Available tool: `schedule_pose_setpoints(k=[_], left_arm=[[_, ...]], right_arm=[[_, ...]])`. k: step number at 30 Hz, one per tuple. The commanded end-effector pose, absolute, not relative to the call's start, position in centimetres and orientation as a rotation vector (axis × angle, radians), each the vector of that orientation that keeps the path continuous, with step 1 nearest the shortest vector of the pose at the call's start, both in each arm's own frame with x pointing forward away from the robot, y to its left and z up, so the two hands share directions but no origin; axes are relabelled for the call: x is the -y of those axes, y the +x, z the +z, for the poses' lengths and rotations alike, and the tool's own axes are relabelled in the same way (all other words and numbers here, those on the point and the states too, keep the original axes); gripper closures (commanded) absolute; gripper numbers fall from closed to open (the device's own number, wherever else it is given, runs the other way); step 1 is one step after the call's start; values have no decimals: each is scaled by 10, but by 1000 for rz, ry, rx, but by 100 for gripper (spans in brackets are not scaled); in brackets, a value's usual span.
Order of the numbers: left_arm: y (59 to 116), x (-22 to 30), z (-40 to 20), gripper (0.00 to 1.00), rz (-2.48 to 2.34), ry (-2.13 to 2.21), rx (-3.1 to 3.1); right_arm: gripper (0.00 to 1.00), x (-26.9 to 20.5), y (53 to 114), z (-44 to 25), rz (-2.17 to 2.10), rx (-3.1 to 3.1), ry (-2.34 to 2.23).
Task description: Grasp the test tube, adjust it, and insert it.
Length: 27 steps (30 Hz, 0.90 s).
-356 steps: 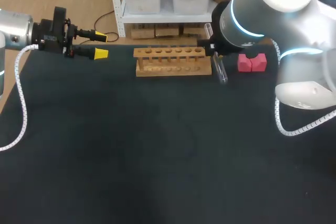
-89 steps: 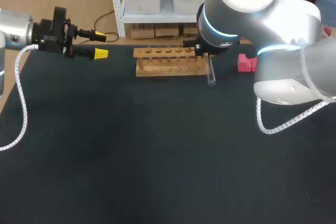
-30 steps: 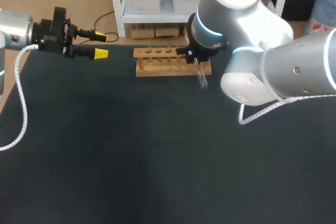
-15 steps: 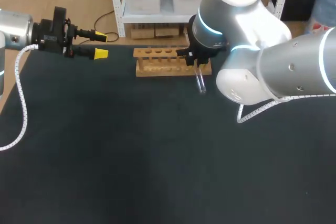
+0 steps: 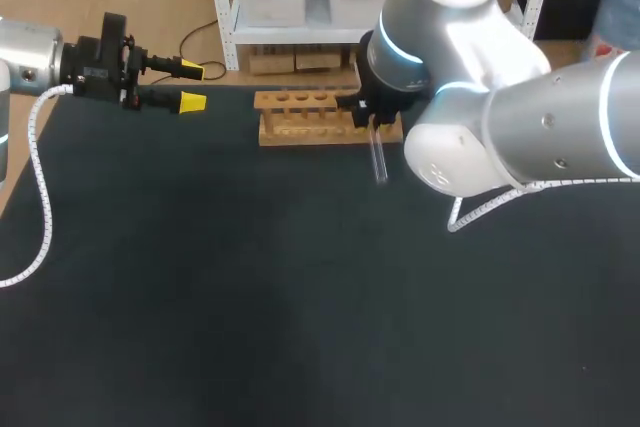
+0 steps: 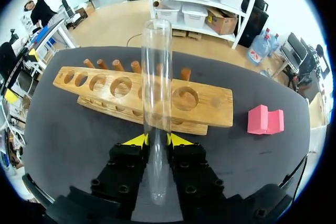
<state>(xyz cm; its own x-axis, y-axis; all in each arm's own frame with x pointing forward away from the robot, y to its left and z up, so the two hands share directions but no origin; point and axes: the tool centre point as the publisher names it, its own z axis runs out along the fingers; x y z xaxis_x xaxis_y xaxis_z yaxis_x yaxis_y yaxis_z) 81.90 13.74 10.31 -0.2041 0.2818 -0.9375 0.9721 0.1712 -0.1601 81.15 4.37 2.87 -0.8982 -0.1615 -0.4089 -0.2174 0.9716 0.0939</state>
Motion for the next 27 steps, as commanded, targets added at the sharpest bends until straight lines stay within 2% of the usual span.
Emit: schedule_pose_setpoints(k=[1, 13, 27], left_arm=[[819, -138, 102, 0, -1073, 1220, -1635], [819, -138, 102, 0, -1073, 1220, -1635], [819, -138, 102, 0, -1073, 1220, -1635]], right_arm=[[100, -41, 800, 41, 167, -2687, -244], [100, -32, 774, 88, 146, -2536, -141], [100, -13, 791, 145, 55, -2227, -186]])
